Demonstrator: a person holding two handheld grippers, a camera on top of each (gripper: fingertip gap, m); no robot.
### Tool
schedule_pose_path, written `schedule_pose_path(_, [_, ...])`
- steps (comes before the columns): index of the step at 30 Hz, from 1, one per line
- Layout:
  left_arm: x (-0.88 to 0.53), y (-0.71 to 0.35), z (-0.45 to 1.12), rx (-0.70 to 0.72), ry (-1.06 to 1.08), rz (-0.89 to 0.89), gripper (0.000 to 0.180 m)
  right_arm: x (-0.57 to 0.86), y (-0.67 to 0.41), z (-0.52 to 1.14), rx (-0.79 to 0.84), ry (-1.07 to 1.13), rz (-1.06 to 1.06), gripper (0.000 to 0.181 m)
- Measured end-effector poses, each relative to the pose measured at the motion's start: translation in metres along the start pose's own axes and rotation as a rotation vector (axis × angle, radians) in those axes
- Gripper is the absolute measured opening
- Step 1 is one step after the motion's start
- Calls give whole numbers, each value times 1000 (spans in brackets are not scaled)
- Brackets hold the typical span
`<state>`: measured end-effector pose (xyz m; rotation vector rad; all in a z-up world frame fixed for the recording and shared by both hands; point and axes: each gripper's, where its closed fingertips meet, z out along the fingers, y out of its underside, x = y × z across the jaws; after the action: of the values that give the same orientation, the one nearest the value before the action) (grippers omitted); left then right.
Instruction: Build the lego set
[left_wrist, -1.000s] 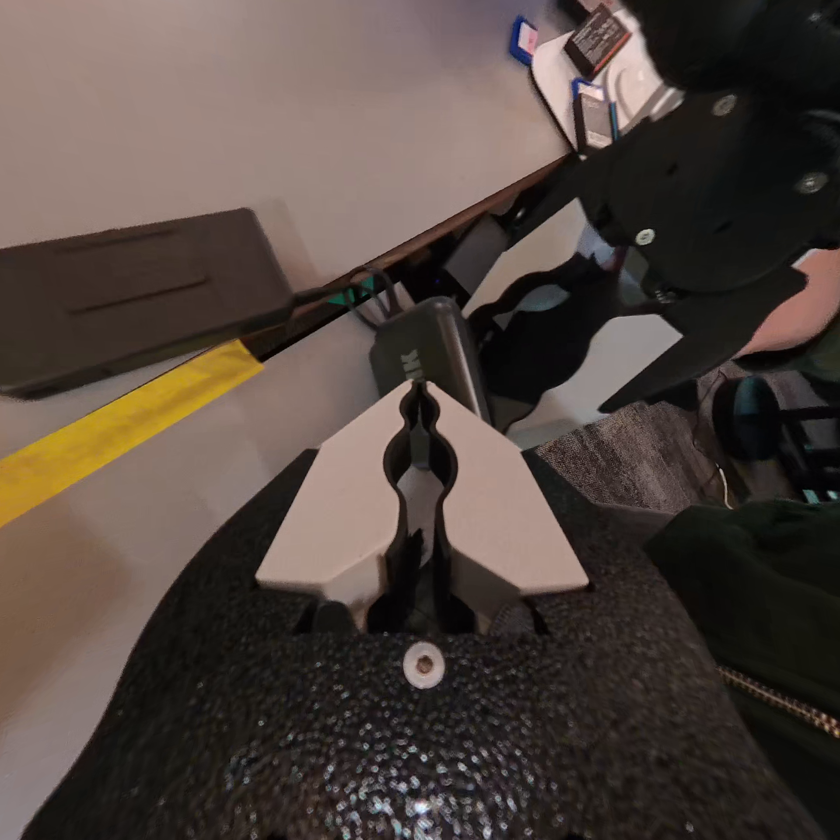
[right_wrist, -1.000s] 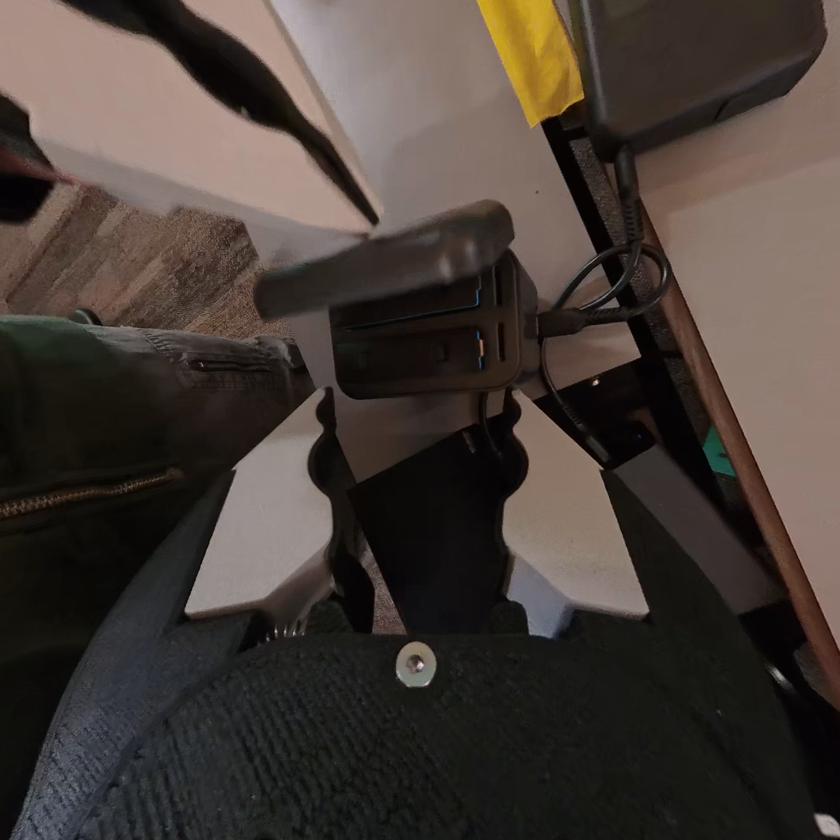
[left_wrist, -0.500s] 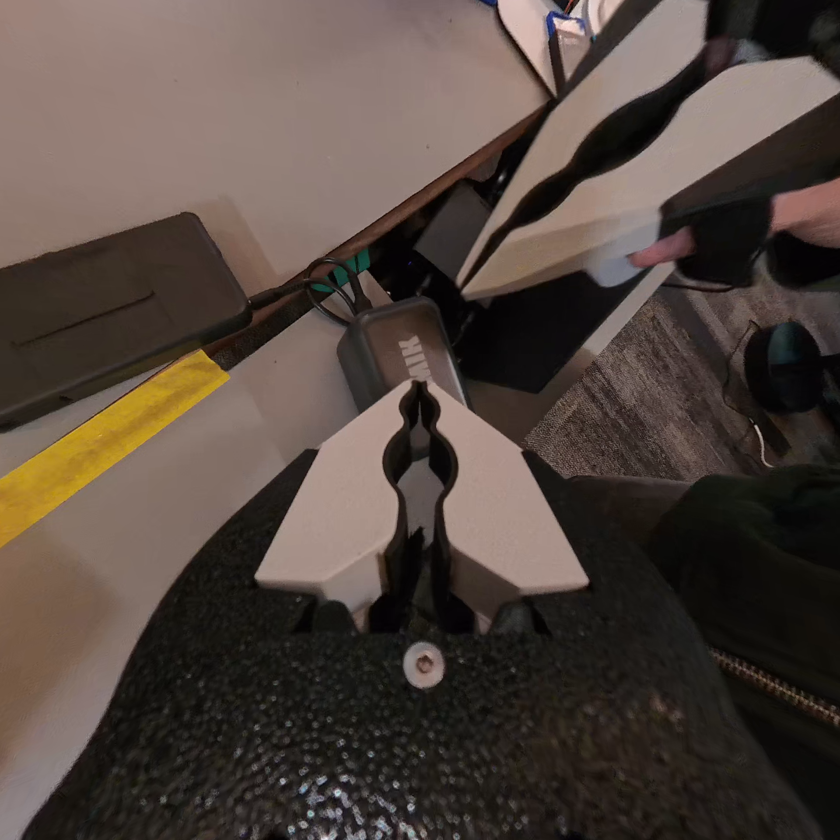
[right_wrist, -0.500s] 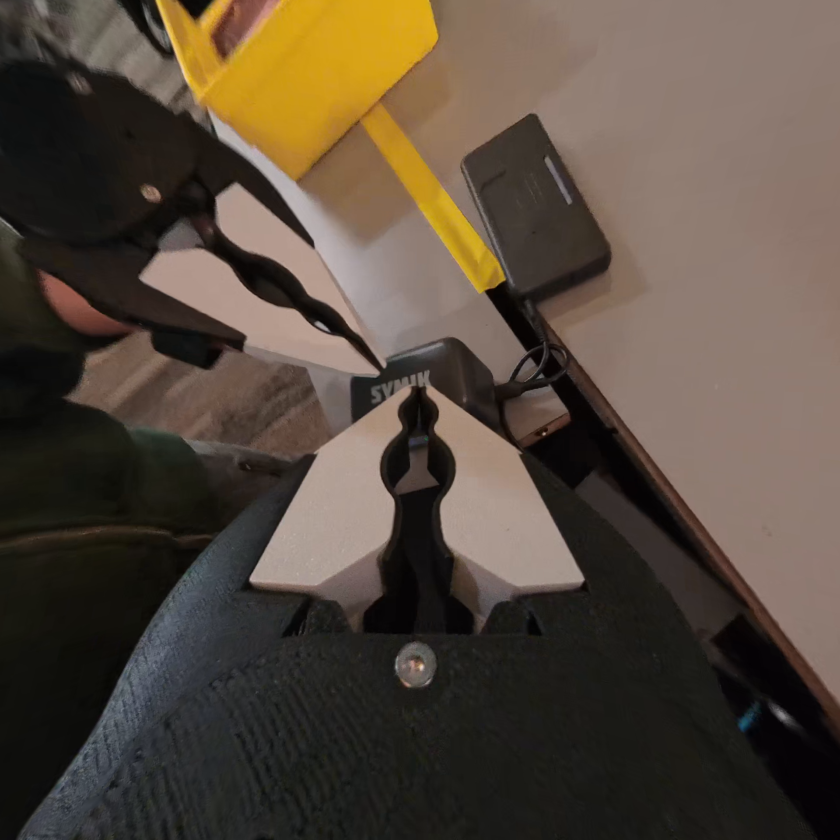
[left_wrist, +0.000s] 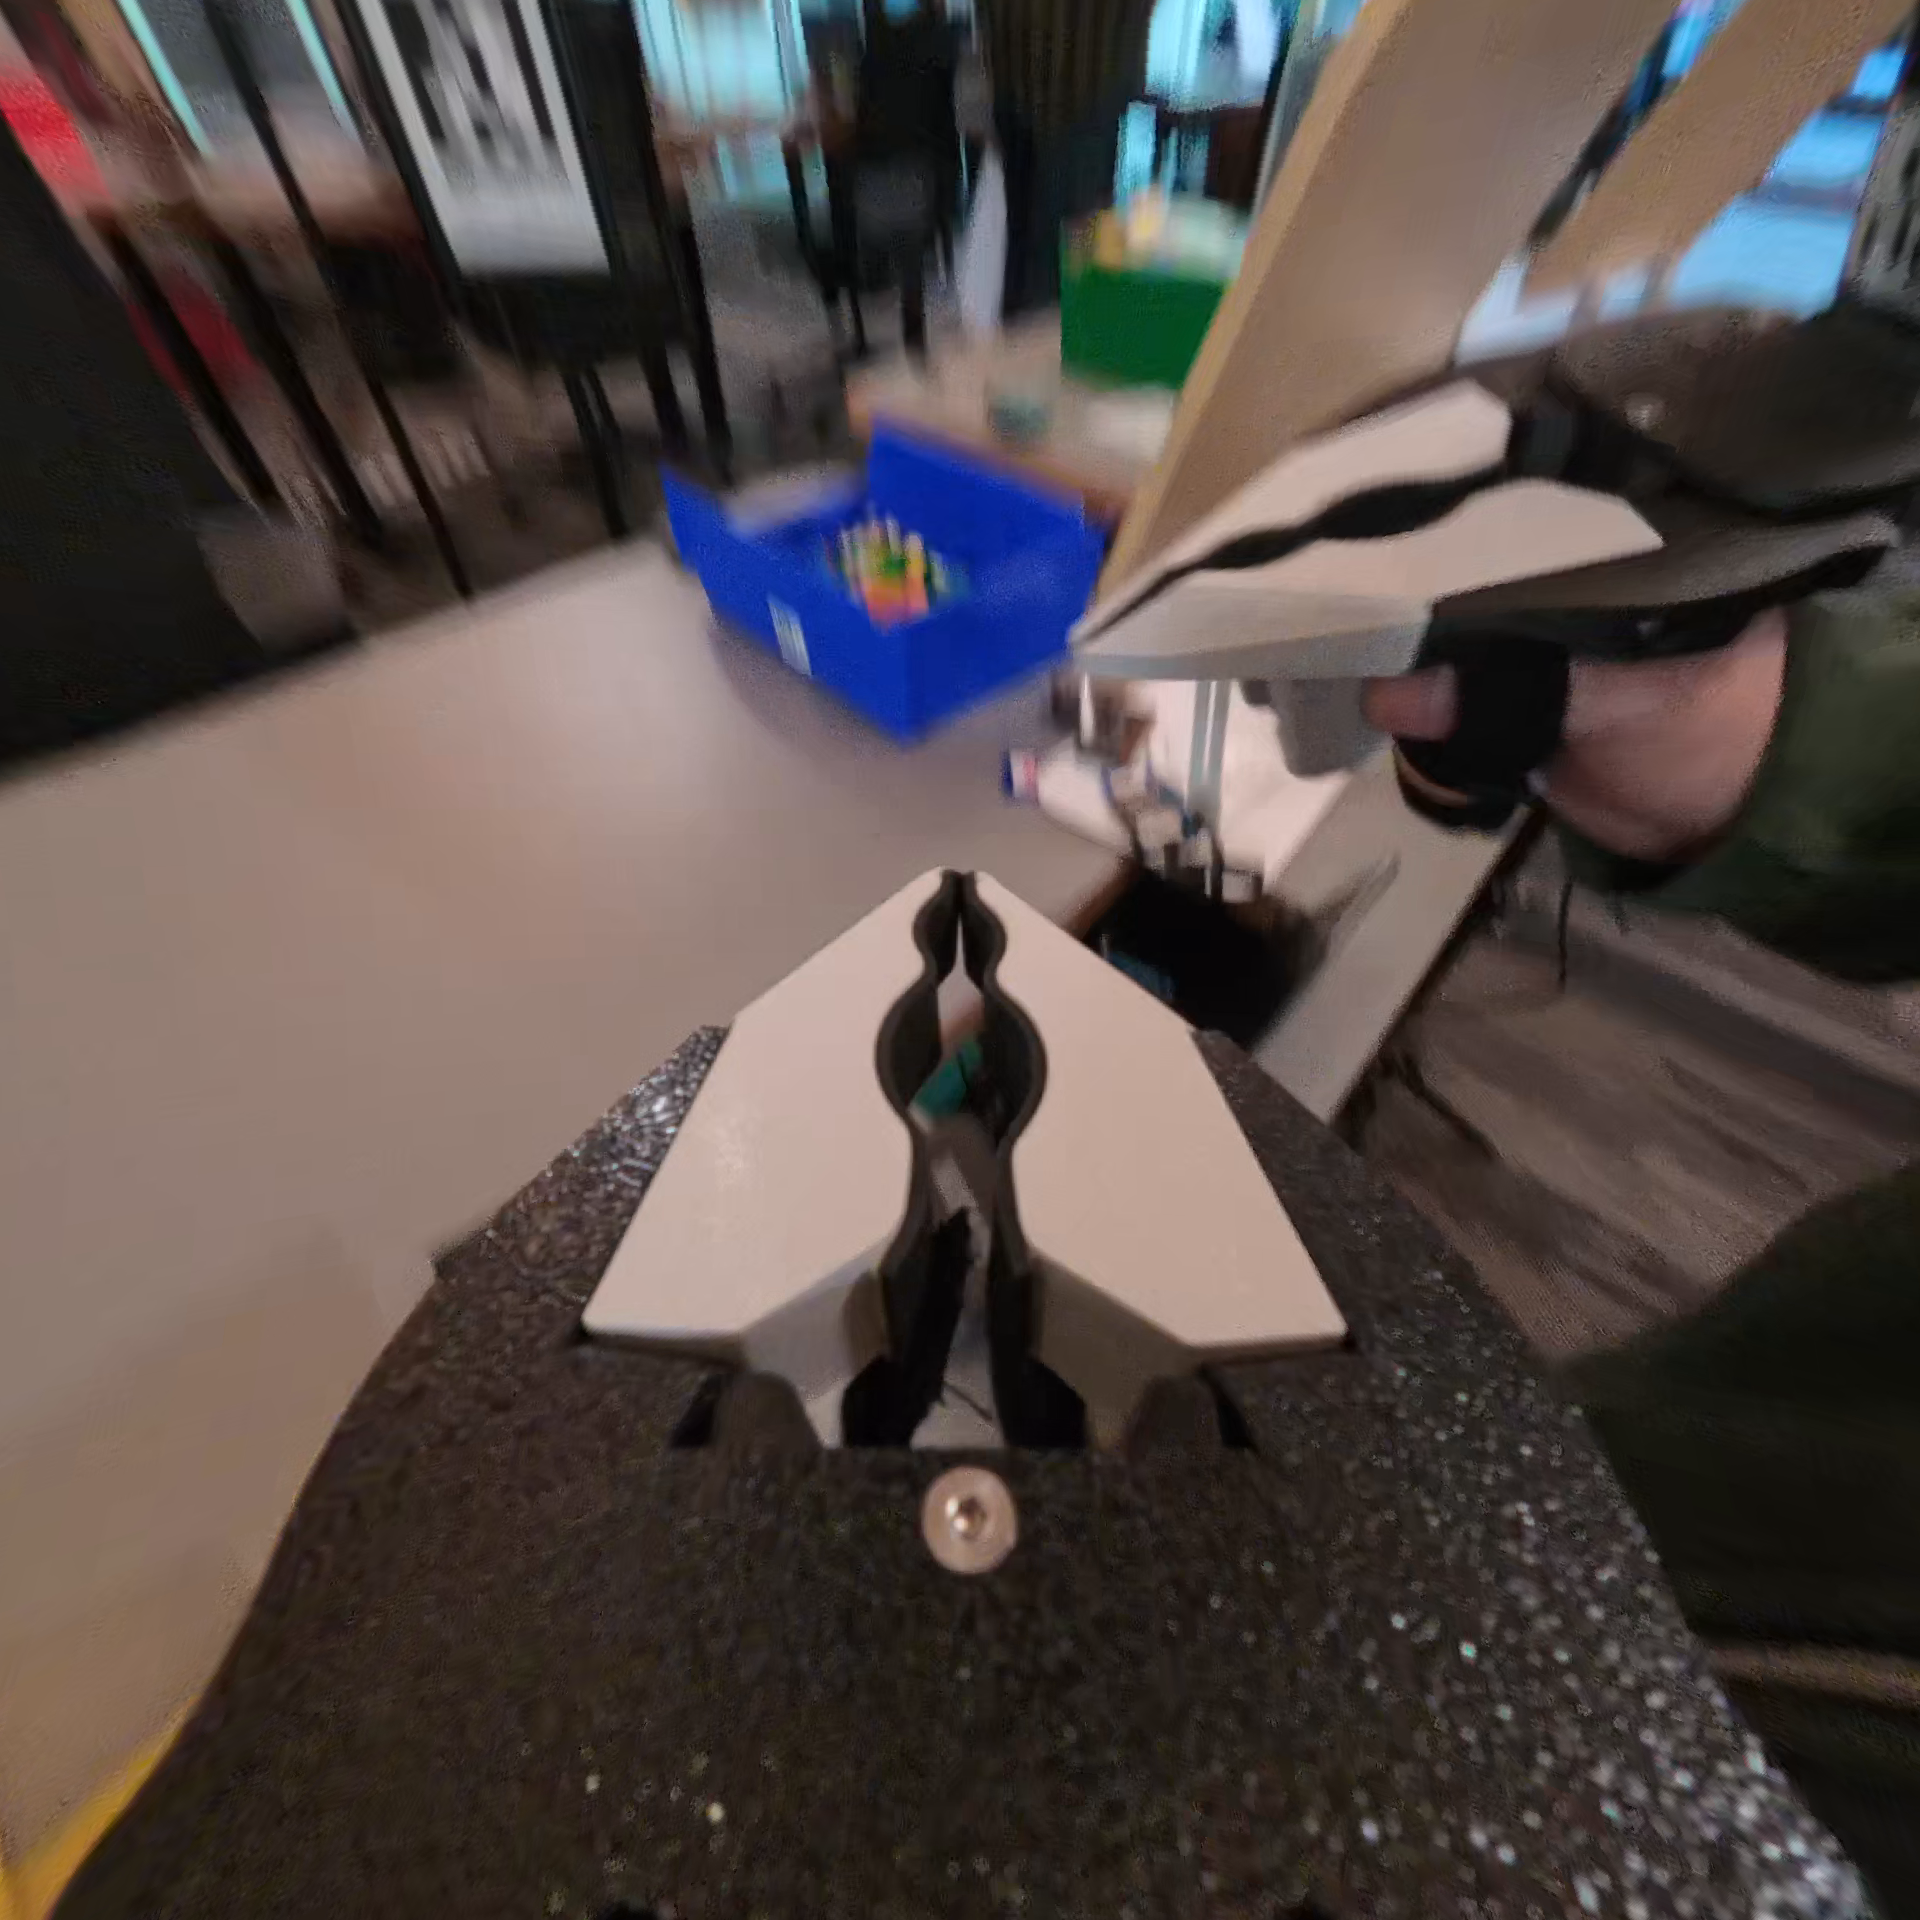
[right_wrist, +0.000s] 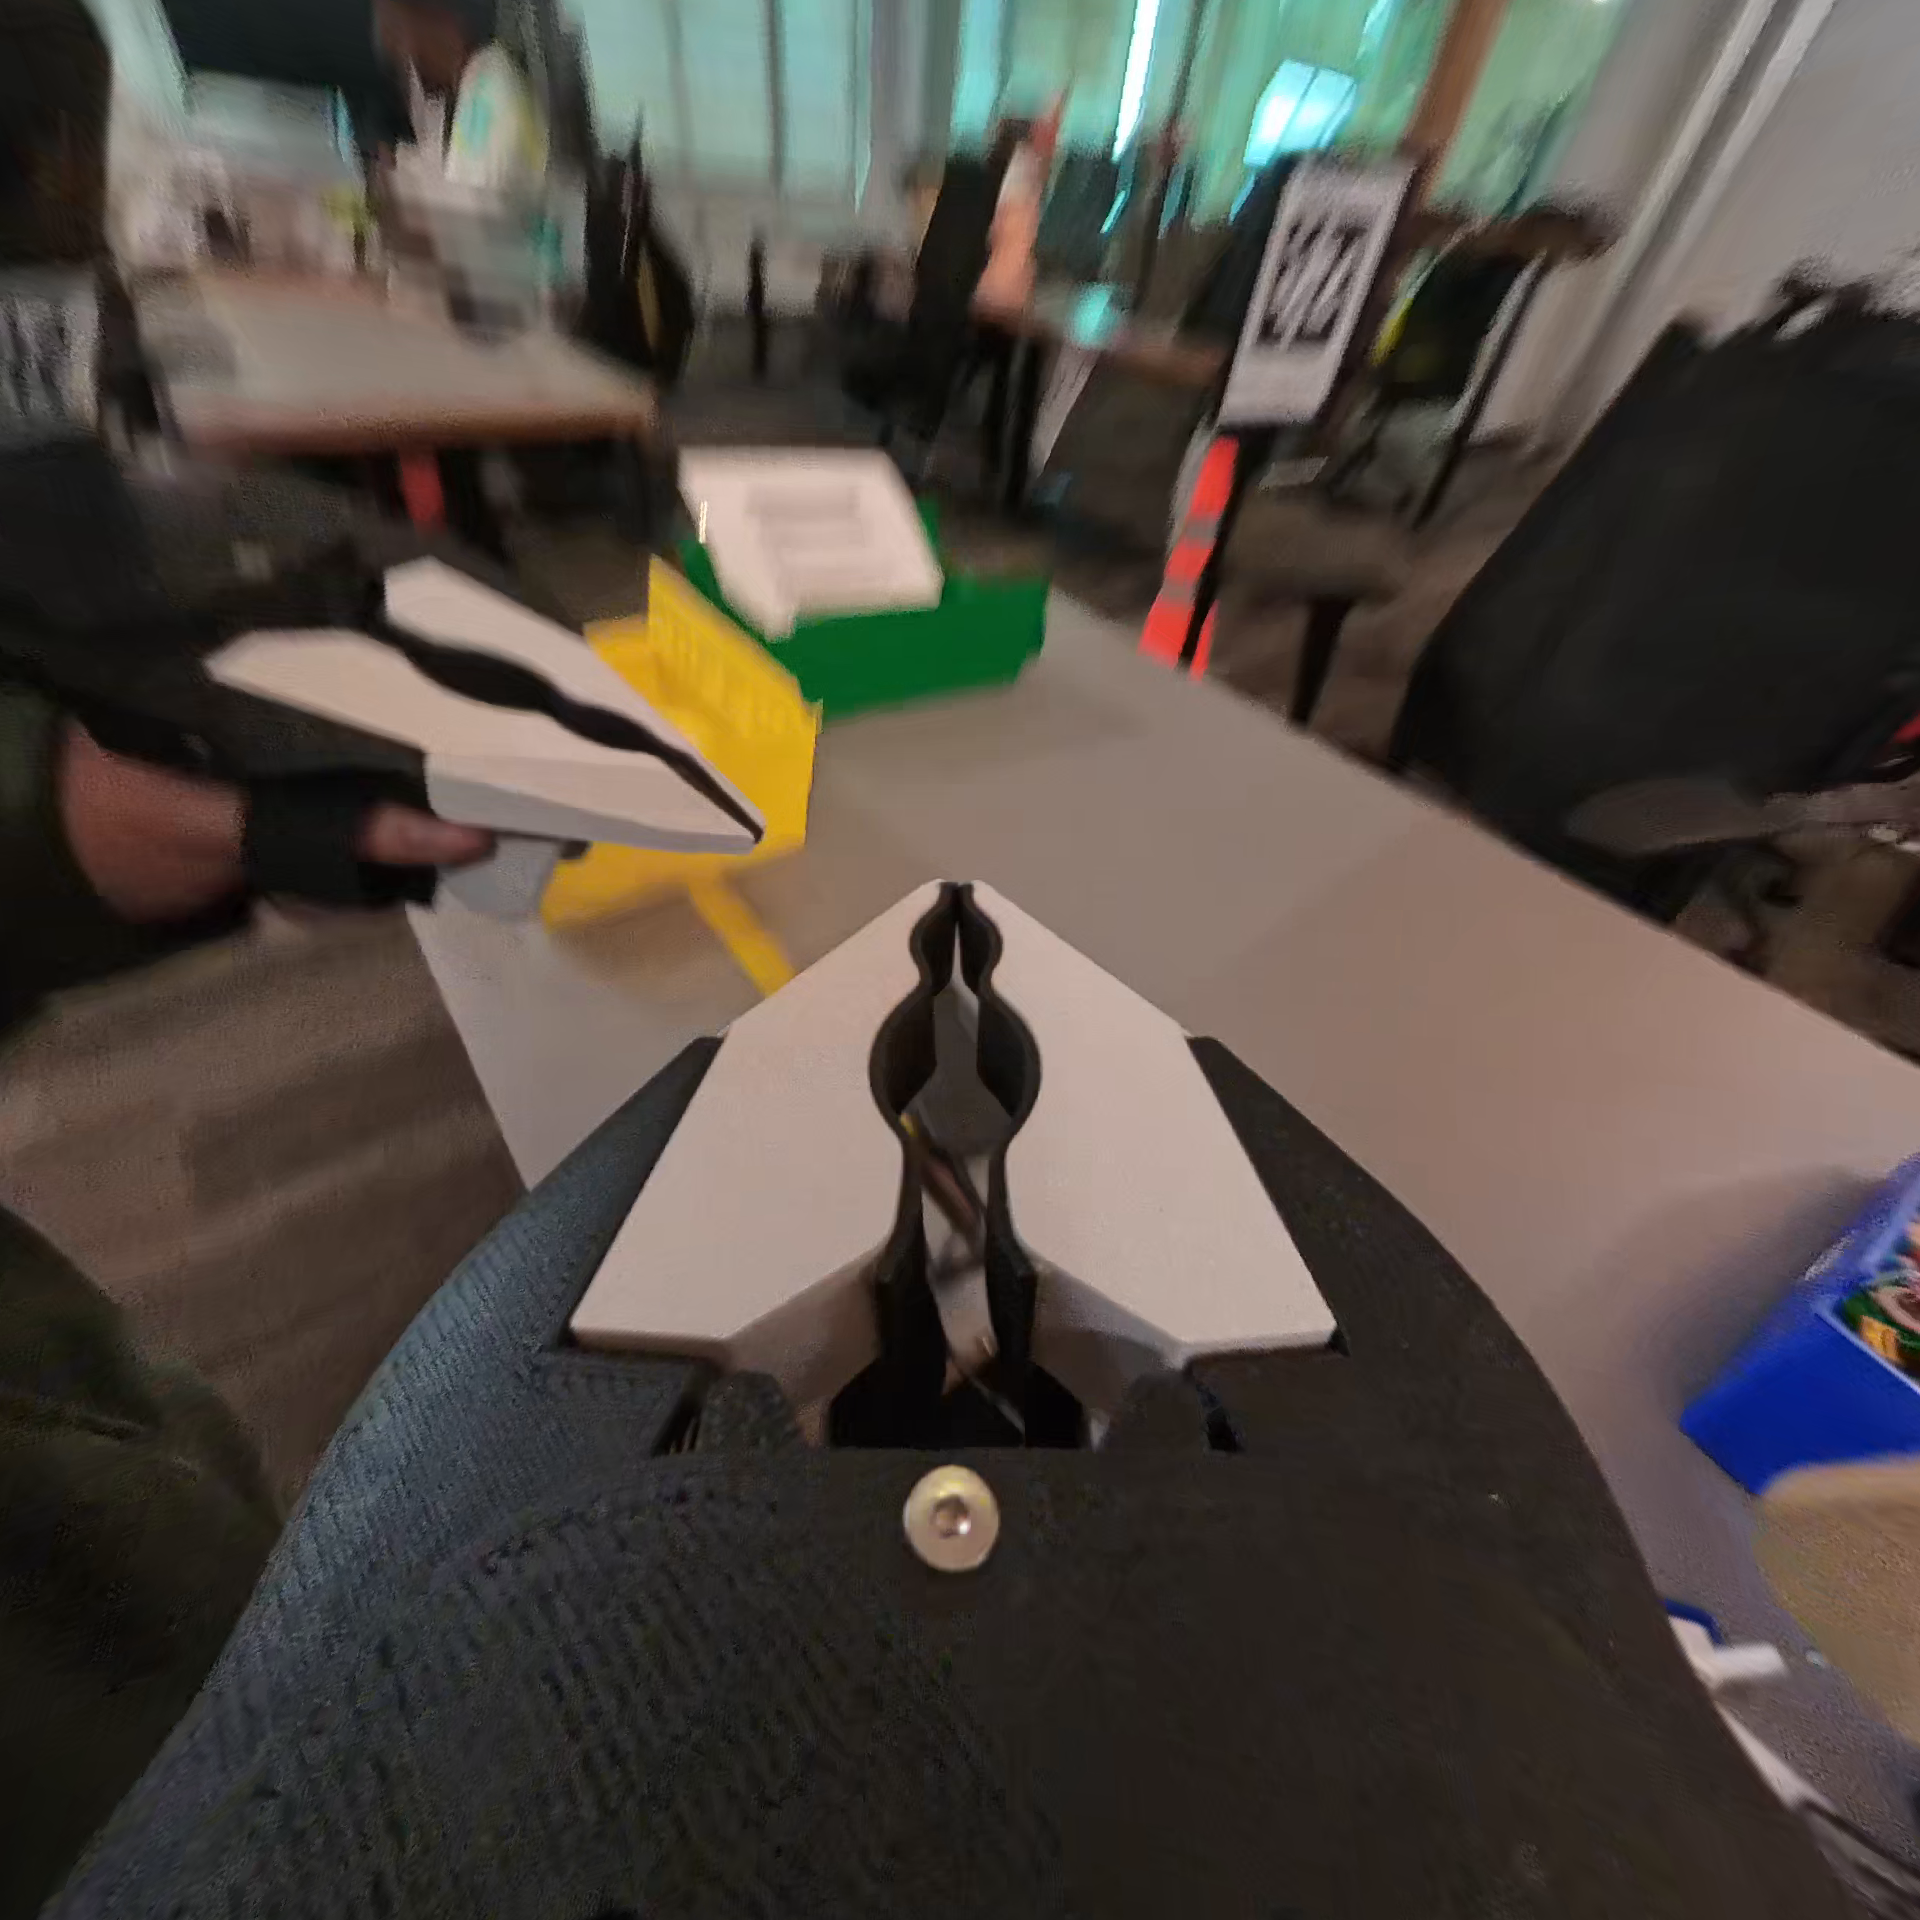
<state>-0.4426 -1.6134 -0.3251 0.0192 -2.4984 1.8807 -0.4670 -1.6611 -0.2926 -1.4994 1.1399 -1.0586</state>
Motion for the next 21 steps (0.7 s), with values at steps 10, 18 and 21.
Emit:
schedule_pose_path(10, [117, -156, -27, 485, 436, 29, 0, -4, -129, -167, 355, 457, 28, 0])
schedule_pose_path(18, [263, -172, -19, 488, 884, 83, 0, -53, -138, -340, 241, 978, -174, 0])
schedule_pose_path(21, [309, -171, -24, 470, 962, 161, 0, -75, -154, -436, 185, 1254, -264, 1])
